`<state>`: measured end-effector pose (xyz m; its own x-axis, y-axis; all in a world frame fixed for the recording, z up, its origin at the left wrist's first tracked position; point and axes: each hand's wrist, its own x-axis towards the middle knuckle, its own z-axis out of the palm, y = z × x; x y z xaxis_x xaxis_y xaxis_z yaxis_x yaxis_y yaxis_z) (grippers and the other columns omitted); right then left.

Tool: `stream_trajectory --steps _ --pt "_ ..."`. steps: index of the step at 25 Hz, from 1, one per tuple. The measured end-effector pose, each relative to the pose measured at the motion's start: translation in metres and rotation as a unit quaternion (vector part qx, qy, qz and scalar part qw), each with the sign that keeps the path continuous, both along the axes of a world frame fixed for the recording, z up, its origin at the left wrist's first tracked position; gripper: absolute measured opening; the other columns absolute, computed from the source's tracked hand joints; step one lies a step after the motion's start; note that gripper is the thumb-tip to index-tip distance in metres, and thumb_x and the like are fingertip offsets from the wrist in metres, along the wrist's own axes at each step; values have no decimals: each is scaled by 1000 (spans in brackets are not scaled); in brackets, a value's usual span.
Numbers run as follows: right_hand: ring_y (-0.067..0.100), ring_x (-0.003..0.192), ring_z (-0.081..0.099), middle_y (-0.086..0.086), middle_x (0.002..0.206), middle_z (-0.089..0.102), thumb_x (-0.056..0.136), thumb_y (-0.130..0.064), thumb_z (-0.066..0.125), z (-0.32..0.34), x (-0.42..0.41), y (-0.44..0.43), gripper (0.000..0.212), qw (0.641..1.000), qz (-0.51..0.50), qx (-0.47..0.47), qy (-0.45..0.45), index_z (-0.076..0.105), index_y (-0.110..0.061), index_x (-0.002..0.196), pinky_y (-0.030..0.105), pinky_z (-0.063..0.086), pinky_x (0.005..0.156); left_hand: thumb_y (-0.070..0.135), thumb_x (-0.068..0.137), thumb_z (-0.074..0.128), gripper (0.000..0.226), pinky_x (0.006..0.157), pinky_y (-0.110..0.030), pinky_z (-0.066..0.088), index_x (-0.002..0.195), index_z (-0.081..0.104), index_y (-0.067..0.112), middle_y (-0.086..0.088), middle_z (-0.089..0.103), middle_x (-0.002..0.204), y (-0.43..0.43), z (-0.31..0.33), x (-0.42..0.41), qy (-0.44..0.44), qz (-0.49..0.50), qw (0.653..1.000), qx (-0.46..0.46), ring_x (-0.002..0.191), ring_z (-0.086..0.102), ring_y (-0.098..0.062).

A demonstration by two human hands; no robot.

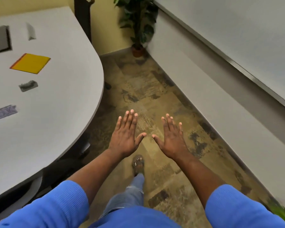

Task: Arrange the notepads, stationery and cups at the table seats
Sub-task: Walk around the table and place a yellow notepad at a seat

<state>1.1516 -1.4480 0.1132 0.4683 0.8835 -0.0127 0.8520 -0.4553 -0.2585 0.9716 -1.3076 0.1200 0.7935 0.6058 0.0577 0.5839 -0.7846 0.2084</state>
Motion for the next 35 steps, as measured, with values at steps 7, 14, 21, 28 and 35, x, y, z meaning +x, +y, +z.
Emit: stream_trajectory --steps 7,14,21,28,35 --pt "20 158 -6 3 171 -7 97 -74 31 5 118 186 89 998 60 7 -11 3 -20 163 53 -2 126 69 102 18 85 128 -45 -5 162 -5 13 -7 -18 169 156 -1 113 6 28 1000 -2 155 -22 -18" --pt "21 158 -4 3 171 -6 96 -74 31 21 215 370 90 988 149 25 -13 6 -19 163 51 -4 126 69 102 15 84 128 -45 -5 162 -6 15 -4 -18 169 309 21 196 -5 111 994 3 154 -22 -17" --pt "20 157 -7 5 171 -4 95 -76 24 4 305 573 90 965 261 12 -8 6 -19 163 52 -2 126 72 100 14 82 127 -42 -11 161 -12 24 5 -28 166 454 4 260 14 259 966 -13 152 -29 -13" --pt "18 157 -12 1 171 -11 96 -73 28 23 324 764 87 914 405 7 -9 1 -23 163 48 -9 125 73 100 9 82 128 -46 -4 160 -16 23 1 -26 167 567 20 282 7 407 913 -21 153 -26 -17" --pt "17 156 -15 0 170 -15 97 -73 28 16 260 916 88 868 496 -2 -13 -4 -23 162 52 -7 126 69 101 16 83 128 -47 0 162 -6 16 -4 -16 169 673 -3 242 5 486 874 -17 156 -18 -20"
